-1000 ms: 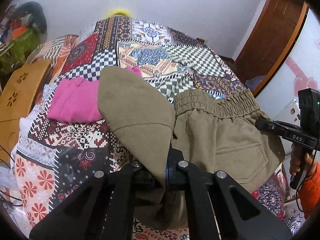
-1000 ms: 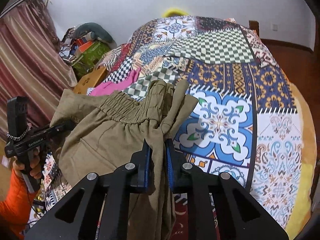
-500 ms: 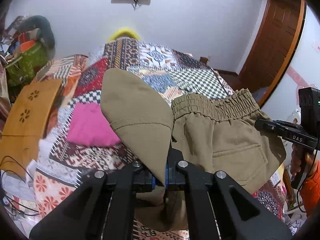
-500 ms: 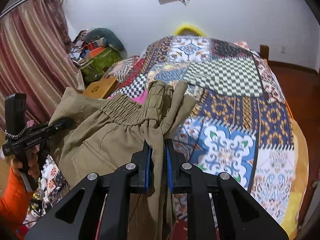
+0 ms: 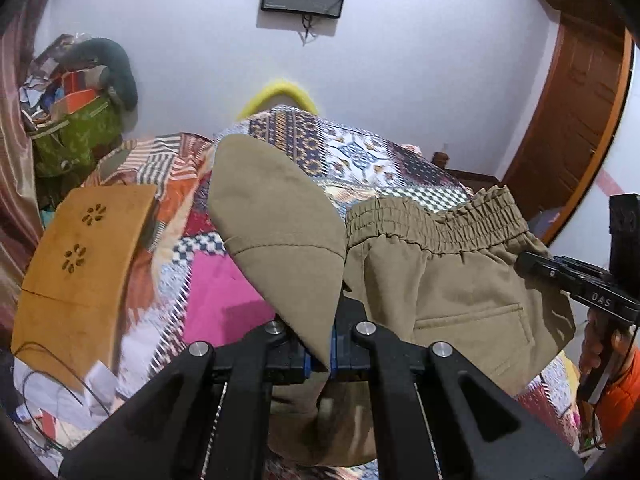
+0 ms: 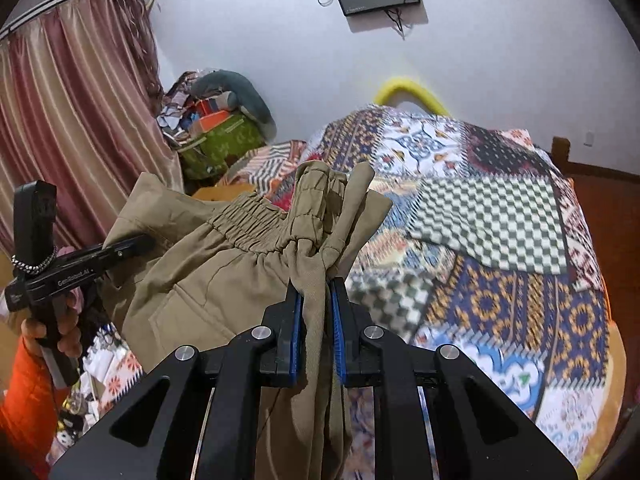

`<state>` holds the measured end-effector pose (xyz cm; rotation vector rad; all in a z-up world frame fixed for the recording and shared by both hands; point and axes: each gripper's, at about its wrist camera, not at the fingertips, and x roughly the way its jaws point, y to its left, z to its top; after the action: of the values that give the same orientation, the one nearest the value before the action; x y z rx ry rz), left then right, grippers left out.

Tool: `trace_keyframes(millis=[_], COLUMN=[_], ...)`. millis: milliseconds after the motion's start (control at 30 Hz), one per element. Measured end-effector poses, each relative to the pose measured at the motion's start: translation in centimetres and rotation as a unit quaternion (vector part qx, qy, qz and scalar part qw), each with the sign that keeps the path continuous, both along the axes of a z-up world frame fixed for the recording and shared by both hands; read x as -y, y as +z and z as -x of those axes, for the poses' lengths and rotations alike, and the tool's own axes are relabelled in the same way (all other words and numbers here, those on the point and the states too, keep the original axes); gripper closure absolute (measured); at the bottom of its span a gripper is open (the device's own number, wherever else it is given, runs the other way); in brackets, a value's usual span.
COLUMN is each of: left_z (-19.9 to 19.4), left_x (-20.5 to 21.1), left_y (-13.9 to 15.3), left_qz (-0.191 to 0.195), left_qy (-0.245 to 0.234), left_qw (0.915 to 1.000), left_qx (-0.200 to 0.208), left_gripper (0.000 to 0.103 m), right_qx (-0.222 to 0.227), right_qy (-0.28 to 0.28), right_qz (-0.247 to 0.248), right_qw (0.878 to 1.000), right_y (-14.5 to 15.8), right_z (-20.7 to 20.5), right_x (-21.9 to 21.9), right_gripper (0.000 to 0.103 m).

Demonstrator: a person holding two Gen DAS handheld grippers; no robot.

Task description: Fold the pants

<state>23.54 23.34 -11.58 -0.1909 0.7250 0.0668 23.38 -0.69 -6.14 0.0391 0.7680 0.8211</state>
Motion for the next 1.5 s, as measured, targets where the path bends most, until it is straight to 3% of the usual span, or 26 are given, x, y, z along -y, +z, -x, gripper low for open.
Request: trace_keyframes(millis=[167, 367, 700, 900, 967, 1100, 1267, 1333, 1433, 1500], left_z=[-2.1, -4.4, -9.5, -11.5, -11.9, -11.4, -10.8, -10.5, -9.9, -9.4], left_x=[-2.2, -5.4, -9.8, -12.6, -13.1, -14.8, -16.0, -16.3, -16.0, -15.5], left_y=[-0.2, -1.4, -7.6, -13.5, -15.0, -17.6, -18.0, -17.3, -15.3, -14.2], left_qz=[-0.019, -0.016, -0.019, 0.019, 0.014, 0.039, 0.090, 0.097, 0.047, -0.025], left_qy=[0.014, 0.030, 0.047, 0.060, 0.065, 0.079, 0.088, 0.101, 0.112, 0.116], left_qw=[0.9997, 0.9993, 0.9961, 0.9898, 0.9867, 0.9817, 0.9784, 0.9766, 0.9809, 0.9817], left_qx=[-0.005, -0.018, -0.072, -0.128, -0.148, -0.169, -0.164, -0.163, -0.152, -0.149], left_gripper=[0.098, 0.098, 0.098, 0.098, 0.097, 0.080, 0.079, 0.079, 0.079, 0.077], right_qx=[0.008, 0.005, -0.024, -0.051, -0.060, -0.073, -0.071, -0.069, -0.066, -0.059], right_qy=[0.004, 0.008, 0.009, 0.012, 0.009, 0.003, 0.008, 0.014, 0.019, 0.017], right_qz=[-0.007, -0.006, 0.014, 0.049, 0.060, 0.068, 0.101, 0.114, 0.119, 0.119], right_qw=[1.000, 1.000, 1.000, 0.997, 0.996, 0.995, 0.992, 0.991, 0.991, 0.991], right_y=[0.4, -0.4, -4.9, -8.6, -9.9, -11.2, -11.8, -11.8, -11.1, -10.5], right_z=[-1.8, -4.1, -7.0, -8.5, -8.7, -9.1, -8.9, -8.7, -8.4, -8.2], right_x=[-2.7, -5.8, -10.5, -12.2, -12.3, -11.6, -12.0, -12.0, -11.5, -11.1], right_gripper=[0.091, 0.091, 0.091, 0.091, 0.091, 0.091, 0.087, 0.079, 0.077, 0.074])
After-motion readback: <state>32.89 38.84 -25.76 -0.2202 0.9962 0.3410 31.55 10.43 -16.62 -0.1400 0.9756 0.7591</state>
